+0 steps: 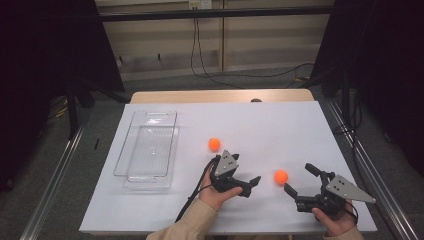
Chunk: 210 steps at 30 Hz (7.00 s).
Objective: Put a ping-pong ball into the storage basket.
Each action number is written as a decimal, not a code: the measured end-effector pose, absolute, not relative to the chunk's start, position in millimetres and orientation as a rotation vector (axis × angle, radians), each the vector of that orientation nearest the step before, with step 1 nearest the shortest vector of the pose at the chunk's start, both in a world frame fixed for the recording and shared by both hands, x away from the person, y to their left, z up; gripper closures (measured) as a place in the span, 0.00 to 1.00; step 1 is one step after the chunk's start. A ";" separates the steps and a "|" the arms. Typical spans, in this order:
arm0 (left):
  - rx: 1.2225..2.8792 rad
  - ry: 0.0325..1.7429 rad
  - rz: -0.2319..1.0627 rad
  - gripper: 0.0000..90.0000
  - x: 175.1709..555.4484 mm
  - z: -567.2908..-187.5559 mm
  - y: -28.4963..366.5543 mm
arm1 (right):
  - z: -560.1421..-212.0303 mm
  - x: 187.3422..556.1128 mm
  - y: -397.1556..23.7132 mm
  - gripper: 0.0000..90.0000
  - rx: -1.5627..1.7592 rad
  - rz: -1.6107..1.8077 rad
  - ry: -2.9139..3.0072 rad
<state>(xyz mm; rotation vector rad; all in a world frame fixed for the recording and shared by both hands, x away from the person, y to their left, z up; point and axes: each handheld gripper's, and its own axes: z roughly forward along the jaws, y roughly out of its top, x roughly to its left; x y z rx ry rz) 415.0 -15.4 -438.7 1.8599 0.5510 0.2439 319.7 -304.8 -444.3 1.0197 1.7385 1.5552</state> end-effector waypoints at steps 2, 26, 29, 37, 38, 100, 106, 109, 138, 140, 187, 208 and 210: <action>1.870 0.551 0.239 0.02 415.6 -439.4 -16.6 | -444.4 319.7 -304.9 0.02 1.016 1.553 1.743; 1.965 0.529 0.163 0.03 418.6 -443.9 -41.1 | -444.3 319.8 -305.9 0.02 1.017 1.550 1.741; 1.973 0.519 0.160 0.03 419.5 -444.0 -43.2 | -444.3 319.8 -306.3 0.02 1.014 1.548 1.744; 1.966 0.527 0.140 0.03 421.2 -443.2 -48.6 | -444.5 319.8 -307.2 0.02 1.009 1.545 1.746; 1.975 0.534 0.148 0.03 421.1 -442.8 -49.0 | -444.5 319.8 -307.1 0.02 1.009 1.545 1.746; 2.048 0.494 0.101 0.08 431.0 -451.9 -86.4 | -444.1 319.7 -306.6 0.02 1.011 1.548 1.747; 2.043 0.491 0.091 0.10 431.3 -454.4 -89.1 | -444.0 319.8 -306.6 0.02 1.009 1.551 1.747; 2.057 0.482 0.091 0.11 430.5 -453.9 -90.1 | -444.0 319.8 -306.7 0.02 1.007 1.551 1.747; 2.122 0.424 0.061 0.29 434.1 -456.8 -107.4 | -444.2 319.6 -308.1 0.02 1.013 1.551 1.739; 2.137 0.437 0.066 0.30 433.5 -455.7 -107.5 | -444.1 319.4 -308.0 0.02 1.014 1.551 1.739; 2.200 0.432 -0.040 0.57 441.6 -453.8 -113.7 | -444.4 319.2 -308.9 0.02 1.011 1.551 1.743; 2.185 0.483 -0.071 0.57 440.6 -444.1 -95.3 | -444.5 319.2 -309.0 0.02 1.014 1.551 1.744; 2.187 0.482 -0.067 0.57 440.7 -443.4 -92.6 | -444.4 319.1 -309.0 0.02 1.013 1.550 1.743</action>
